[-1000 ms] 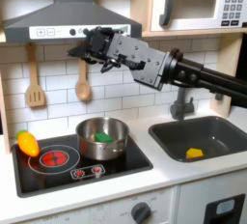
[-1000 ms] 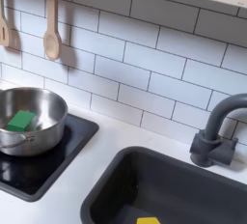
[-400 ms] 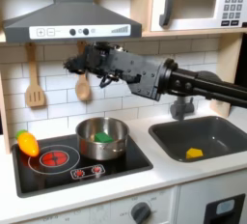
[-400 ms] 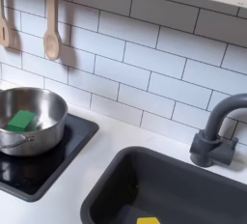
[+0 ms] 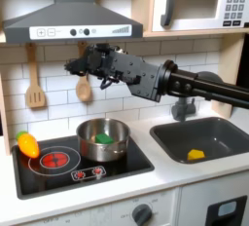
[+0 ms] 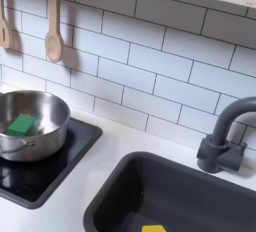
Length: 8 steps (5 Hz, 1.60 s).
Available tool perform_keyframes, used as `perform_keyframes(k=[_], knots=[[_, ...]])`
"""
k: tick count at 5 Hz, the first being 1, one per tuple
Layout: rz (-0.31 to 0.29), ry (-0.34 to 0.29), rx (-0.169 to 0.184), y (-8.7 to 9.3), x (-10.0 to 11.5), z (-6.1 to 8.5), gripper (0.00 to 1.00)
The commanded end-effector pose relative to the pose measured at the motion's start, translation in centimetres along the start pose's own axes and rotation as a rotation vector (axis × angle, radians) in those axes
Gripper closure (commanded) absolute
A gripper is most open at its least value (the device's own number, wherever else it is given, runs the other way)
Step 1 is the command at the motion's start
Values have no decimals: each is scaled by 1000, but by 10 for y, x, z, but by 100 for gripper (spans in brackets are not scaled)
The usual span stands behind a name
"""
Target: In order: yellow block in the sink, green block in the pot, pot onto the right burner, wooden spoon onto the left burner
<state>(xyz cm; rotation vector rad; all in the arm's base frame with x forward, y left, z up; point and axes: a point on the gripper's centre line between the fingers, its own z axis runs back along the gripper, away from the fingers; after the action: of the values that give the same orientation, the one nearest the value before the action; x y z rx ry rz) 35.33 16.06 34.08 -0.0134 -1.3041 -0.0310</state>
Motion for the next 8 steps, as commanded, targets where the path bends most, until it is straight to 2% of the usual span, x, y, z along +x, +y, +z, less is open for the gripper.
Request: perform_keyframes(k=[1, 2, 3, 4, 5, 6, 7, 8], knots=[[44, -53, -15, 4, -14, -15, 0], [59, -58, -31, 8, -25, -29, 0], [45, -80, -38, 7, -25, -36, 0], [38, -75, -82, -2, -31, -52, 0], [30, -69, -110, -12, -40, -61, 0], [22, -87, -111, -14, -38, -68, 0], [6, -99, -96, -15, -44, -79, 0], [2, -155, -9, -13, -43, -92, 0]])
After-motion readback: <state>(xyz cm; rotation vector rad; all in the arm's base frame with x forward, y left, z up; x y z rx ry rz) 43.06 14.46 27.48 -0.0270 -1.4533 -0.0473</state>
